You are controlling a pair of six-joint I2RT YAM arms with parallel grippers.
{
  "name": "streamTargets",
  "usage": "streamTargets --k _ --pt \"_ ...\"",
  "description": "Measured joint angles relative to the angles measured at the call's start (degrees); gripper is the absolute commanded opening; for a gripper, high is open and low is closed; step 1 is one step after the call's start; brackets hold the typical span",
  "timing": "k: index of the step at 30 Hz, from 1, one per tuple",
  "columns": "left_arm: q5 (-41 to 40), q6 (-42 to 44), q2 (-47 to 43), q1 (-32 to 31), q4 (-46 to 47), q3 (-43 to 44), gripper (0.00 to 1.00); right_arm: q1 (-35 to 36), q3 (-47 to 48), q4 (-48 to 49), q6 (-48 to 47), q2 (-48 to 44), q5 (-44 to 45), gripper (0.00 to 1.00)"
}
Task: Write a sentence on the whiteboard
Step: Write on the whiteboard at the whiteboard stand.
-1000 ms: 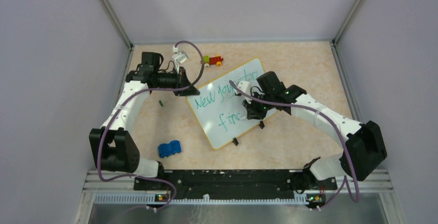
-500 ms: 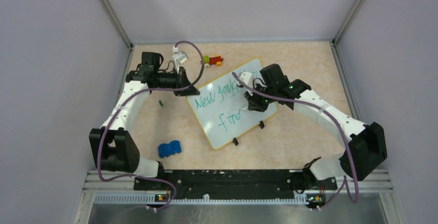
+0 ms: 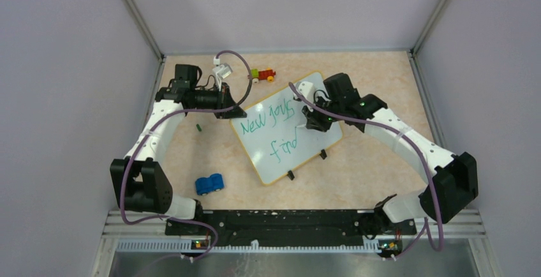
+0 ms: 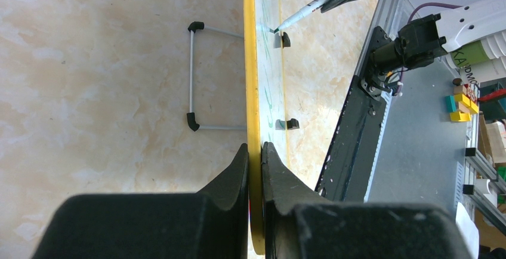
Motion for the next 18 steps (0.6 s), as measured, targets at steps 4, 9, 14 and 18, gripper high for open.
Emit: streamTargets --k 4,9,14,18 --pt "0.0 0.0 0.0 0.0 0.0 0.0 0.0 -0.11 -0.57 0.31 0.02 -0.04 -0.66 0.0" --pt "-0.04 0.0 0.0 0.0 0.0 0.0 0.0 -0.09 -2.64 0.42 0.09 -0.07 -2.29 0.0" --pt "-0.07 0.0 0.0 0.0 0.02 0.0 0.0 -0.04 -4.66 0.28 0.15 -0.11 -3.34 0.0" --pt "-0.04 0.0 0.0 0.0 0.0 0.0 0.0 0.02 -5.79 0.11 0.17 -0.24 -3.58 0.0"
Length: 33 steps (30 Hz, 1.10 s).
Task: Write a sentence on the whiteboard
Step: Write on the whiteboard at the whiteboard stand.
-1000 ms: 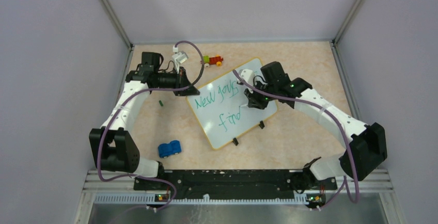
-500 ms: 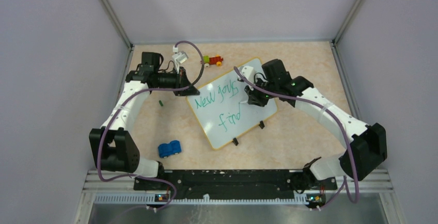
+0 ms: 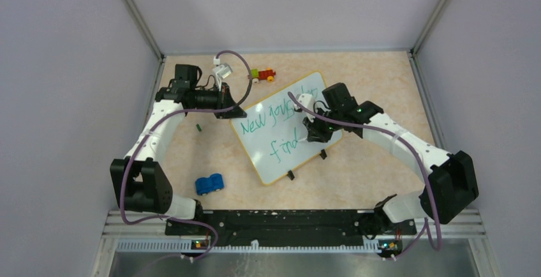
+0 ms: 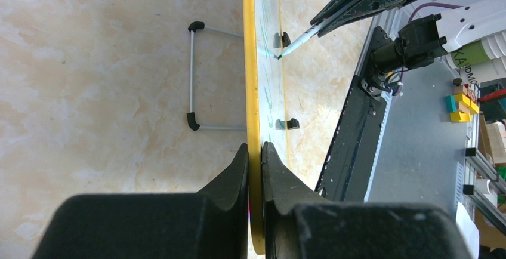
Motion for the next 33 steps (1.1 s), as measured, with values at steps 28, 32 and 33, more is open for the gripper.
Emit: streamTargets --k 28,32,33 --pt "0.2 -0.02 0.0 0.0 0.0 0.0 0.0 0.04 1.7 -3.63 -1.75 -0.96 2.97 0.0" --pt "0.2 -0.02 0.0 0.0 0.0 0.0 0.0 0.04 1.68 -3.26 -2.21 -0.59 3.3 0.0" --pt "0.2 -0.02 0.0 0.0 0.0 0.0 0.0 0.04 1.62 -3.04 -2.29 -0.44 3.45 0.0"
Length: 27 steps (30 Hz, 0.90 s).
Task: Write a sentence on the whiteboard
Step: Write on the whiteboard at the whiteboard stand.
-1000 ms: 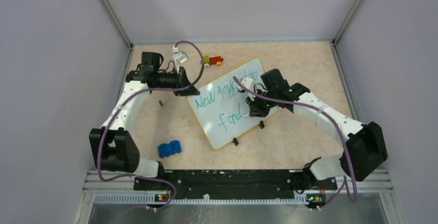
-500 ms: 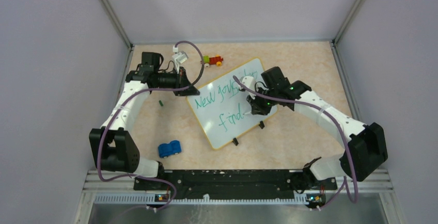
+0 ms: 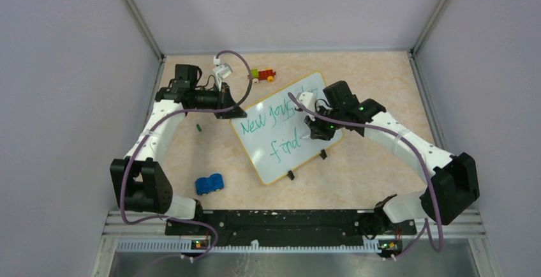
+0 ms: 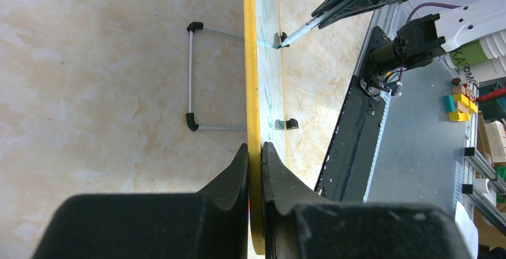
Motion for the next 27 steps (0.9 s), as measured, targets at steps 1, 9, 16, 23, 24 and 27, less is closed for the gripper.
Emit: streamTargets --k 1,9,16,23,24,27 --pt "-0.04 0.02 0.0 0.0 0.0 0.0 0.0 0.0 -0.02 0.0 -0.02 0.24 0.07 0.0" --pt "-0.17 0.02 0.02 0.0 0.02 0.0 0.0 0.0 -0.02 -0.15 -0.22 0.57 -0.02 0.0" --pt "-0.17 -0.22 0.02 0.0 0.04 0.02 0.19 0.0 1.64 -3.04 -0.68 0.55 -2.21 0.0" --pt "-2.62 0.28 0.04 -0.98 0.2 0.31 0.68 0.0 6.8 -6.25 -0.79 -1.68 -8.2 0.0" --pt "-3.04 0.35 0.04 -1.07 -0.07 0.83 0.73 0.0 7.37 -6.49 -0.72 -2.12 -8.98 0.0" --pt "-3.91 0.0 0.04 -0.7 -1.14 4.26 0.83 0.0 8.55 -6.47 -0.28 -2.93 -10.84 0.0"
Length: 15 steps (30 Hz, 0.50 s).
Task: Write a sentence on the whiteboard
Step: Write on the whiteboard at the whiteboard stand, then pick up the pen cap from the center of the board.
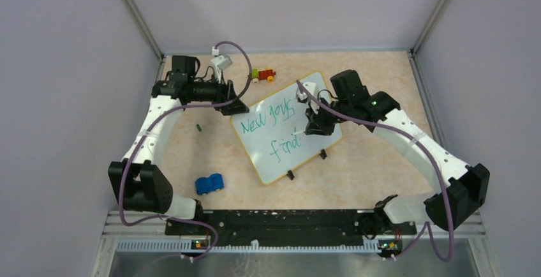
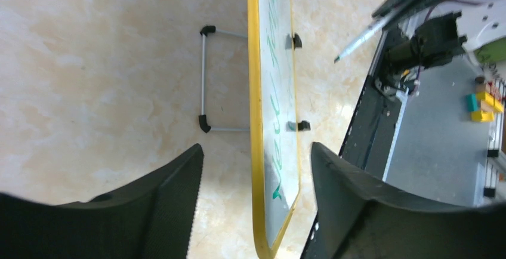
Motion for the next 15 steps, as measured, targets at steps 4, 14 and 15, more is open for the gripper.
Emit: streamTargets --k 4,14,15 --pt "-1.22 -0.2 -0.52 2.93 -0.98 5.68 0.86 0.0 0.15 0.55 1.6 -0.31 -1.75 0.0" --pt "-13.81 7.34 -2.82 17.57 -8.24 9.94 0.77 -4.13 0.52 3.96 6.73 -0.31 -8.74 0.0" --pt "-15.78 8.59 -2.45 17.86 -9.05 9.86 0.76 -5.25 0.44 4.76 7.52 -0.31 -10.03 0.0"
